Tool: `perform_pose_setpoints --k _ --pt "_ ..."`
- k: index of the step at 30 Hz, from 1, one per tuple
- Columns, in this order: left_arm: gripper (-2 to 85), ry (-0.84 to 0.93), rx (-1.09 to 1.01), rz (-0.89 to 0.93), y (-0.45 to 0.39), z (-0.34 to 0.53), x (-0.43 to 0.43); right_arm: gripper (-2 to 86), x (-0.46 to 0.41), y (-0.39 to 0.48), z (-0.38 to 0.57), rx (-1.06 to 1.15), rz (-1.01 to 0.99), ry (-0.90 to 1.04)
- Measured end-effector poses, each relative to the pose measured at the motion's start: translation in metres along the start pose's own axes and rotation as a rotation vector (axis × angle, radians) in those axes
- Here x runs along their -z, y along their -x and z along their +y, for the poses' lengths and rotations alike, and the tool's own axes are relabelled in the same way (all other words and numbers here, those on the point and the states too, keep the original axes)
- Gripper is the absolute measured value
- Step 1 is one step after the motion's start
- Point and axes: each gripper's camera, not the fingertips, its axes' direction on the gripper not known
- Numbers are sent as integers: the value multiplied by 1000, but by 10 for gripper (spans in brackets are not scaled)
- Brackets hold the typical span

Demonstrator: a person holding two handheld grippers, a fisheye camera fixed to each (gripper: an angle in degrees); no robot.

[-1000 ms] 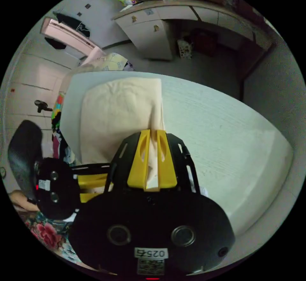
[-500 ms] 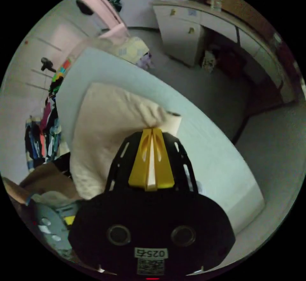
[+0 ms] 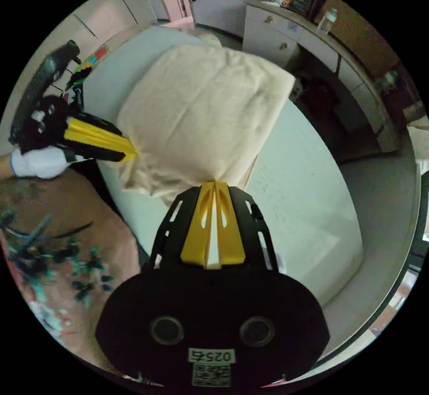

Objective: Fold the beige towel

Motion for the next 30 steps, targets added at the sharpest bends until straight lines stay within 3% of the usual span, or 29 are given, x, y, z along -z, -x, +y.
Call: perform_pose_setpoints --k 1,2,5,8,10,13,16,18,19,24,30 --pt "-8 21 2 -5 -2 -2 13 -9 -1 -1 14 -30 24 -132" --pt "-7 41 1 1 -2 -3 20 -8 -2 -1 17 -24 37 -146" --pt "0 17 -33 10 4 11 74 -4 1 -12 7 -8 30 -61" --pt "53 -141 242 48 59 49 141 33 17 -54 1 -128 -74 -82" --pt "108 -166 373 268 112 72 166 134 24 -97 4 -228 -130 -156" --pt "114 -111 408 405 150 79 177 182 -5 -157 2 -309 -377 -144" --pt "93 -58 423 419 160 68 186 166 -69 -192 -7 -365 -563 6" --pt "72 -51 436 481 162 65 192 102 -77 -200 -7 -343 -637 -109" --pt "67 -66 441 492 165 68 203 103 -92 -203 -10 -363 -757 -90" --pt "63 -189 398 518 170 100 259 103 -140 -240 4 -487 -929 -122" --pt "59 -152 444 554 185 111 332 83 -168 -265 8 -486 -906 -135"
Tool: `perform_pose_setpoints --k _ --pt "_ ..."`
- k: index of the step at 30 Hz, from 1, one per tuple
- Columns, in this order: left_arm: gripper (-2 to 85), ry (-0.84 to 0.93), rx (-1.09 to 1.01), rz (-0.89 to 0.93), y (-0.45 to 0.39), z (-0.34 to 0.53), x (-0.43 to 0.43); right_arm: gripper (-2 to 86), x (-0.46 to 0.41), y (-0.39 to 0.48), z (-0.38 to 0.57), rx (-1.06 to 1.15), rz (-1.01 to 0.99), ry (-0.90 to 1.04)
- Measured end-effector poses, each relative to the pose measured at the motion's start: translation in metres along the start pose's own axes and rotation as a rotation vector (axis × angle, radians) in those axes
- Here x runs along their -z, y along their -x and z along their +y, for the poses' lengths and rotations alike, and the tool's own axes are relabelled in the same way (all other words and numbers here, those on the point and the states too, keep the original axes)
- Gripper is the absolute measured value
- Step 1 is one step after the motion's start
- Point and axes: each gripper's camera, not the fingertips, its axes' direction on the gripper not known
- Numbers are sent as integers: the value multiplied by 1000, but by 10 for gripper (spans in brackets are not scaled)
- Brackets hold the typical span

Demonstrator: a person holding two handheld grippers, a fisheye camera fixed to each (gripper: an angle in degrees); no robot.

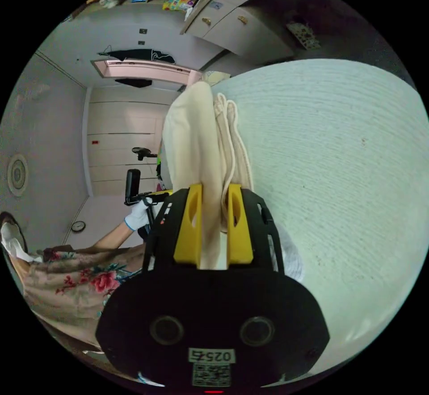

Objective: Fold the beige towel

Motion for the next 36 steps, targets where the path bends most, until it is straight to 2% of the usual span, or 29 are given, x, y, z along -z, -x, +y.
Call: perform_pose_setpoints --k 3,5,10,14,17,20,28,32,36 --pt "66 -22 -12 46 -3 14 40 76 -6 2 6 47 107 -63" --pt "71 -10 1 75 8 29 70 74 -21 3 7 41 147 -36" --pt "68 12 134 309 90 92 175 73 -101 10 5 0 148 39" --pt "61 -7 171 348 136 124 264 71 -170 34 -9 17 192 82" --pt "55 -74 201 331 167 146 346 69 -231 52 -33 45 198 144" --pt "47 -230 316 390 205 174 427 64 -290 68 -68 56 138 194" --pt "16 -721 558 238 251 218 652 62 -473 169 -181 400 81 341" --pt "17 -810 746 136 273 202 700 61 -570 198 -225 629 178 430" --pt "22 -777 987 -37 295 160 701 61 -686 186 -260 778 289 592"
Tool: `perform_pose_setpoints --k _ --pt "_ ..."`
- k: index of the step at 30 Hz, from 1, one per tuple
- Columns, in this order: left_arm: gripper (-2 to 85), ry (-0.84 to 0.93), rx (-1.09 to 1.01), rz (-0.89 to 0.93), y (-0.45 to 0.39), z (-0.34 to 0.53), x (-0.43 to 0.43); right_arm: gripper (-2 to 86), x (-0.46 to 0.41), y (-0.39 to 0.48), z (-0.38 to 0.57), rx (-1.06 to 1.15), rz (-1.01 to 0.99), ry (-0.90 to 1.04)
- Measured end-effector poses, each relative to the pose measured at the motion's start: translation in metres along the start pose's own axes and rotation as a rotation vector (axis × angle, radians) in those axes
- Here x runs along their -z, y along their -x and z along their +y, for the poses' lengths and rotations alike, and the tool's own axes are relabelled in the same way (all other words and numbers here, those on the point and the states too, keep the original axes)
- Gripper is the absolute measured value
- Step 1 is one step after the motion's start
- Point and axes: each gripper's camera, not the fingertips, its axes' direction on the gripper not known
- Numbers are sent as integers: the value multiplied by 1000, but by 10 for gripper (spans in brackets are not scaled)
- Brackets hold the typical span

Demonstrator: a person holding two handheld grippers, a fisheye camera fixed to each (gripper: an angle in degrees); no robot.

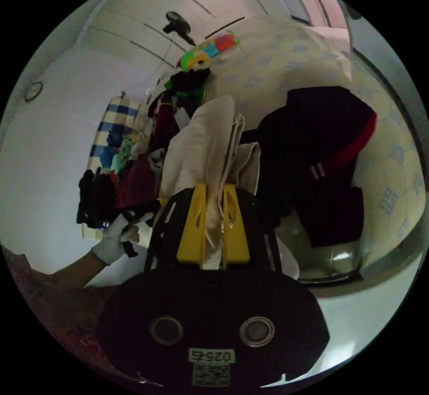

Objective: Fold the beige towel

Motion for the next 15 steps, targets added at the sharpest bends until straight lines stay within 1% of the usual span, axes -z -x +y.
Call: perform_pose_setpoints --k 1,2,3,4,5,6,7,9,10,11,12,13,14,15 --pt "26 28 53 -83 -2 -5 -17 63 -32 -12 -13 21 19 82" --pt "28 53 83 -123 -3 -7 -26 63 -48 -19 -18 26 28 133" --pt "31 100 120 -189 -5 -11 -44 66 -82 -36 -24 10 54 255" --pt "34 112 127 -214 -12 -14 -54 69 -105 -52 -24 11 88 332" --pt "35 123 136 -222 -18 -15 -57 70 -111 -59 -23 18 91 348" --pt "37 136 149 -255 -30 -19 -60 71 -115 -76 -22 2 40 351" --pt "38 147 149 -303 -44 -22 -59 71 -114 -94 -21 -17 -62 346" --pt "40 188 143 -339 -60 -28 -56 70 -111 -116 -19 -46 -182 360" --pt "42 226 127 -347 -68 -32 -52 72 -110 -131 -20 -86 -251 413" --pt "43 247 128 -344 -71 -33 -50 75 -108 -137 -21 -92 -277 429" --pt "43 283 141 -337 -76 -36 -42 81 -98 -148 -22 -96 -294 402" --pt "40 299 170 -328 -80 -35 -30 88 -81 -161 -23 -114 -290 323" --pt "36 285 177 -329 -83 -33 -21 109 -71 -168 -24 -131 -288 275" --pt "31 201 179 -348 -94 -24 1 151 -50 -184 -25 -169 -270 165"
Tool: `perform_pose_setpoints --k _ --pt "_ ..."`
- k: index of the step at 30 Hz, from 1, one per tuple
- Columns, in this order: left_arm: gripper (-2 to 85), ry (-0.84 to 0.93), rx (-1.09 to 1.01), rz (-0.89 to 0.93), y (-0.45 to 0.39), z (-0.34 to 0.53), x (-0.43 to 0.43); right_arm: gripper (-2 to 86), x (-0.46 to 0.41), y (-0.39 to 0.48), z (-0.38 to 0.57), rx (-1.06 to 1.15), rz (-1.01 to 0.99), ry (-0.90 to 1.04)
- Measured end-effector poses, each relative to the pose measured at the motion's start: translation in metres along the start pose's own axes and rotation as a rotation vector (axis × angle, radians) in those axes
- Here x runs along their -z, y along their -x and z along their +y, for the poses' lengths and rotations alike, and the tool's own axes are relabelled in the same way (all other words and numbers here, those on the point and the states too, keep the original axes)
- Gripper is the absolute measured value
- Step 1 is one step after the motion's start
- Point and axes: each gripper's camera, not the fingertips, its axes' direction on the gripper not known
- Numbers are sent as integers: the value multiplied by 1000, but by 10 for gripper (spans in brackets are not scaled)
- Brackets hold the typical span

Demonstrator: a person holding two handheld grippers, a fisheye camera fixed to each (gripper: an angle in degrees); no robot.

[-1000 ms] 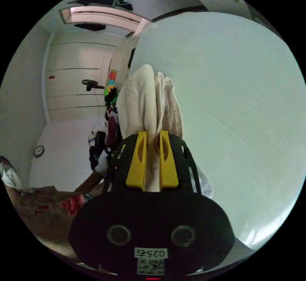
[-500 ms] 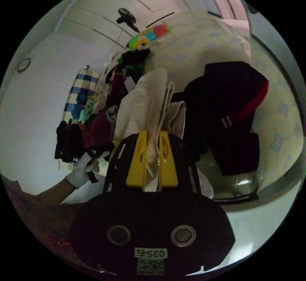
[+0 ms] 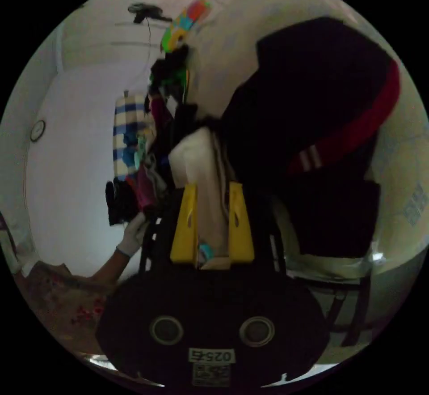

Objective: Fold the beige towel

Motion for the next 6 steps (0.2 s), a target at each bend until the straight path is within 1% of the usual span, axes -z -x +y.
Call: perform_pose_setpoints --k 1,2,3,4,6 --pt "27 -104 9 -35 -5 17 23 222 22 -12 -1 -44 25 -101" --pt "24 -155 9 -63 -9 26 34 258 31 -19 -2 -73 43 -147" --pt "18 -232 -18 -78 -23 41 49 277 44 -35 -7 -143 89 -212" --pt "25 -255 -87 -29 -41 49 54 291 50 -54 -15 -205 115 -236" --pt "32 -238 -184 35 -71 50 45 298 52 -82 -28 -292 100 -280"
